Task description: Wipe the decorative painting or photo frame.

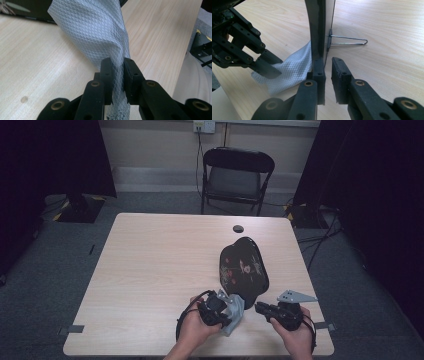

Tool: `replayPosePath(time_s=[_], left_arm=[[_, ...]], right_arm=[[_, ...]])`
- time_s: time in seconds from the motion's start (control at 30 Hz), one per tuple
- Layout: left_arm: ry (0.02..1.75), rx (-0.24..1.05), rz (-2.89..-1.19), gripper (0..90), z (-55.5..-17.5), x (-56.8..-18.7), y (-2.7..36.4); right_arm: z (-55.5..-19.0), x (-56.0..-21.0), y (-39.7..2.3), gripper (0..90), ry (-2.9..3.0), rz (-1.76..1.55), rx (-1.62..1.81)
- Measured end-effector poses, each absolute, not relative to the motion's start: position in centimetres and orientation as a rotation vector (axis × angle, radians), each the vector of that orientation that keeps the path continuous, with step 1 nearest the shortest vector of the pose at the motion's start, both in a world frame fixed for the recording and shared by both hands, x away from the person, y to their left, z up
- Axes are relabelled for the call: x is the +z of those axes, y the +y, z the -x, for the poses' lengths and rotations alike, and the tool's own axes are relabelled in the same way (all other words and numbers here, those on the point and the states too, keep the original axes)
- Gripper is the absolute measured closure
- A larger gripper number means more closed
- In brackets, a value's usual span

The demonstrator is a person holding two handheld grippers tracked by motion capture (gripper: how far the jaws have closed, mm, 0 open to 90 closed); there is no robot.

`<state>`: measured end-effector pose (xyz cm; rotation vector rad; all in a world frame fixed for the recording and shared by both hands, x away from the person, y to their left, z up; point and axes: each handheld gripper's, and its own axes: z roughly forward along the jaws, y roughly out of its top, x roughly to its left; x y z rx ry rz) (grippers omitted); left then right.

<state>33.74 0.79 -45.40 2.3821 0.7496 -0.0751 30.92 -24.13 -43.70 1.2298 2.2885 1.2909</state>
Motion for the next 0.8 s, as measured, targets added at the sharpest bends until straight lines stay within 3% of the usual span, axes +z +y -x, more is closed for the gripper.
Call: replayPosePath(time_s=[0.53,0.8], left_arm=[[0.787,-0.077,-2.397,79.3,-33.6,-46.2,1.7],[0.753,-0.044,-2.347,79.3,-33.3,-43.1,2.2]], right_arm=[[-31.5,-43.5,-24.1,81.0,2.284,-1.231,1.293],[-31.5,-43.6,-24.1,80.4,2.286,-1.231,1.287]])
